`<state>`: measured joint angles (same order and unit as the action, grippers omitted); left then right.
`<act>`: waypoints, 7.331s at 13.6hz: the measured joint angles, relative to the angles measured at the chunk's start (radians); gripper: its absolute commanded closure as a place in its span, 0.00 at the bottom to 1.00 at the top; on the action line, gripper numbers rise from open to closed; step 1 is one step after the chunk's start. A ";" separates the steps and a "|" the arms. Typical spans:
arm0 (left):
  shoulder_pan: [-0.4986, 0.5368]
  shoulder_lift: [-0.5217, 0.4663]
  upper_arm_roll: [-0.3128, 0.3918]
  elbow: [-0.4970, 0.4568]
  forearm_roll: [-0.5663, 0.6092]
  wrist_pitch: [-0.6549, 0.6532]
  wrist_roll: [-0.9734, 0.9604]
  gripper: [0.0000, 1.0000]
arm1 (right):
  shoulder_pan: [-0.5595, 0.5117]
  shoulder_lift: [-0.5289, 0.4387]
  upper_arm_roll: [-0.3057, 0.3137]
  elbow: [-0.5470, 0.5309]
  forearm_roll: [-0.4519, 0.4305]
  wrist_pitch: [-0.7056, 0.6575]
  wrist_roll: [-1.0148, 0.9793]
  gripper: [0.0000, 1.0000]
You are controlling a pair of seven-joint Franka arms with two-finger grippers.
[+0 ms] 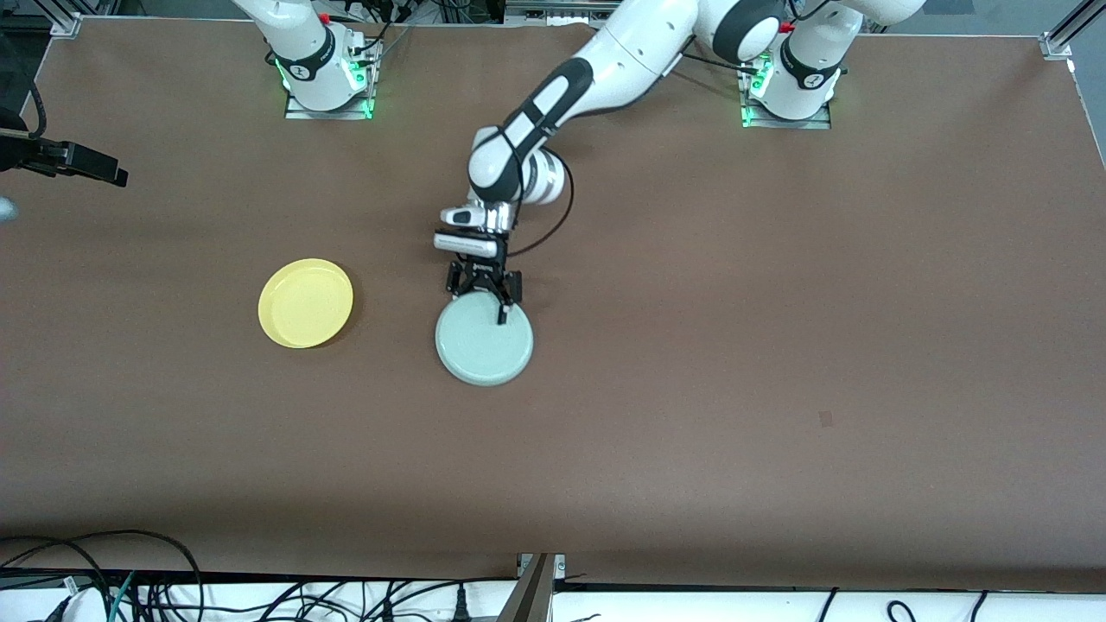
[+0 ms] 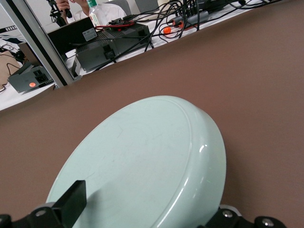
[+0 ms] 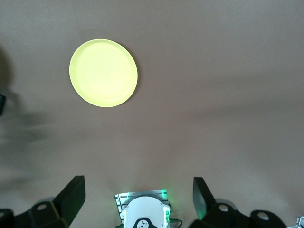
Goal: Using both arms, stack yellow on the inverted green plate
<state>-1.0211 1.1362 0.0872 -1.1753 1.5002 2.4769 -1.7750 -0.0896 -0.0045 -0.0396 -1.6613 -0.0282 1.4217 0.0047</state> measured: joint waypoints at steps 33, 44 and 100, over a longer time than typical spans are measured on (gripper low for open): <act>0.328 -0.410 -0.295 -0.478 -0.085 0.106 0.962 0.00 | 0.000 0.000 0.000 0.000 0.000 -0.015 0.000 0.00; 0.320 -0.480 -0.290 -0.687 -0.085 -0.125 1.196 0.00 | 0.000 0.000 0.000 0.000 0.000 -0.015 0.000 0.00; 0.976 -1.105 -0.005 -0.370 -1.524 -0.975 1.845 0.00 | -0.006 0.469 0.004 -0.430 0.185 0.920 -0.220 1.00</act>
<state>-0.0450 0.0312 0.0823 -1.5450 -0.0240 1.5020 0.0698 -0.0951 0.4644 -0.0356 -2.0909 0.1564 2.3418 -0.2150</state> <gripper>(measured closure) 0.000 0.784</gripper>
